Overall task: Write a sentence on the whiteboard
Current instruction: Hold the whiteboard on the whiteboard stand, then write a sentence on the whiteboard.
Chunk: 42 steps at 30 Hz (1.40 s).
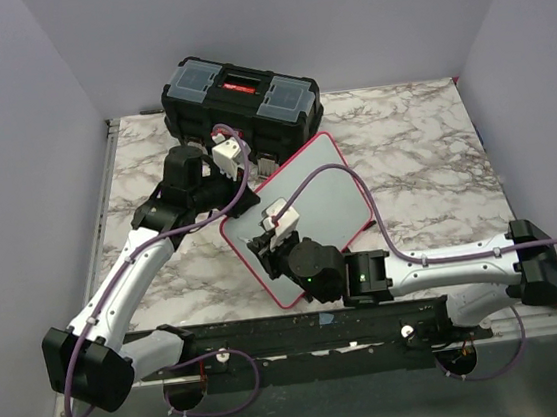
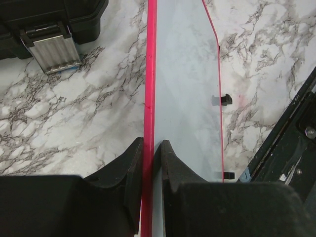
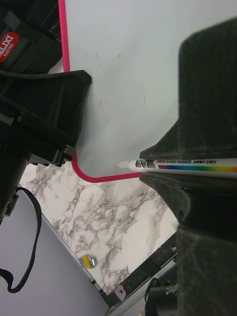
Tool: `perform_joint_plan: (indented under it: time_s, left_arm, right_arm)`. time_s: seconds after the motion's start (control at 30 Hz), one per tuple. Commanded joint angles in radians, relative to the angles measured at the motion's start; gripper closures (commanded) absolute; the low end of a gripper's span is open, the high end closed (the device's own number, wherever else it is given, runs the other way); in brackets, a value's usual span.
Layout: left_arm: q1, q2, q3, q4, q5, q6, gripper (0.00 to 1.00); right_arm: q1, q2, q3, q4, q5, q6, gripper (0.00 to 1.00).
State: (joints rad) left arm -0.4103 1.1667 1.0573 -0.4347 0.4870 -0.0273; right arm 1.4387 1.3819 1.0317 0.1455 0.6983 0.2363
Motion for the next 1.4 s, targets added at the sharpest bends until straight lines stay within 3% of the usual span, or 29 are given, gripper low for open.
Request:
perform_joint_plan:
  time_s: [0.0, 1.37]
  left_arm:
    - [-0.001, -0.027, -0.009, 0.035, -0.073, 0.057, 1.0]
    - [-0.004, -0.035, -0.014, 0.03, -0.065, 0.061, 1.0]
  right_arm:
    - [0.0, 0.034, 0.04, 0.041, 0.047, -0.009, 0.99]
    - [-0.171, 0.036, 0.022, -0.04, -0.038, 0.088, 0.99]
